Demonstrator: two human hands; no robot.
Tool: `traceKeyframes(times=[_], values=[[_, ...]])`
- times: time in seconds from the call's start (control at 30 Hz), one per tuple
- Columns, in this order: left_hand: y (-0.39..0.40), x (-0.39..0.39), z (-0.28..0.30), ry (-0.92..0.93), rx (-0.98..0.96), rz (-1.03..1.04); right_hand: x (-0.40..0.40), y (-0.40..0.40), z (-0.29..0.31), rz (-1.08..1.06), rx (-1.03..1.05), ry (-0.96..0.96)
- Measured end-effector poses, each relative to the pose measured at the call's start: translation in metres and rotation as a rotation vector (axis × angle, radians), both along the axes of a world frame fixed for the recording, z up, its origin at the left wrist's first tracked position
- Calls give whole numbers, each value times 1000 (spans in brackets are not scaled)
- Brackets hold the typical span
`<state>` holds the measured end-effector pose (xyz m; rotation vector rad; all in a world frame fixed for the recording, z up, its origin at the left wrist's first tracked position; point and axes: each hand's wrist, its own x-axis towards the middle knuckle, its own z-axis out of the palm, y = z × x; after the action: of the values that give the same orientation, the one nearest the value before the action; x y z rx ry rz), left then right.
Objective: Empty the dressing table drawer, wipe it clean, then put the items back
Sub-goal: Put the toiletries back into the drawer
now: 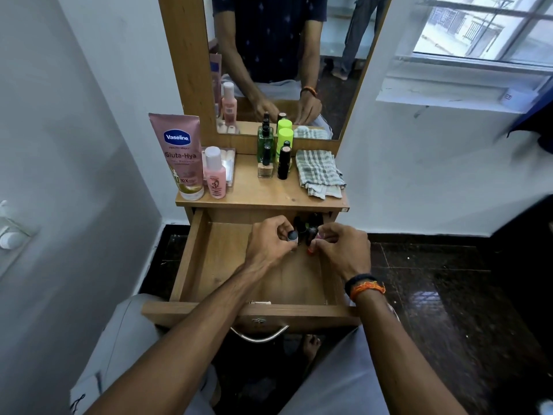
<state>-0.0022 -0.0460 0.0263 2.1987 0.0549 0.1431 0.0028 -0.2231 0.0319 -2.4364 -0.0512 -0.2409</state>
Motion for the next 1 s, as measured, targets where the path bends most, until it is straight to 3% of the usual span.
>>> traceKeyframes(times=[0.33,1.0], values=[[-10,11,-11,60,59,-22,16,5,-15,38,-217,-29],[-26,13,-19,3,97,-40,20,-1,-27,56,-280,-64]])
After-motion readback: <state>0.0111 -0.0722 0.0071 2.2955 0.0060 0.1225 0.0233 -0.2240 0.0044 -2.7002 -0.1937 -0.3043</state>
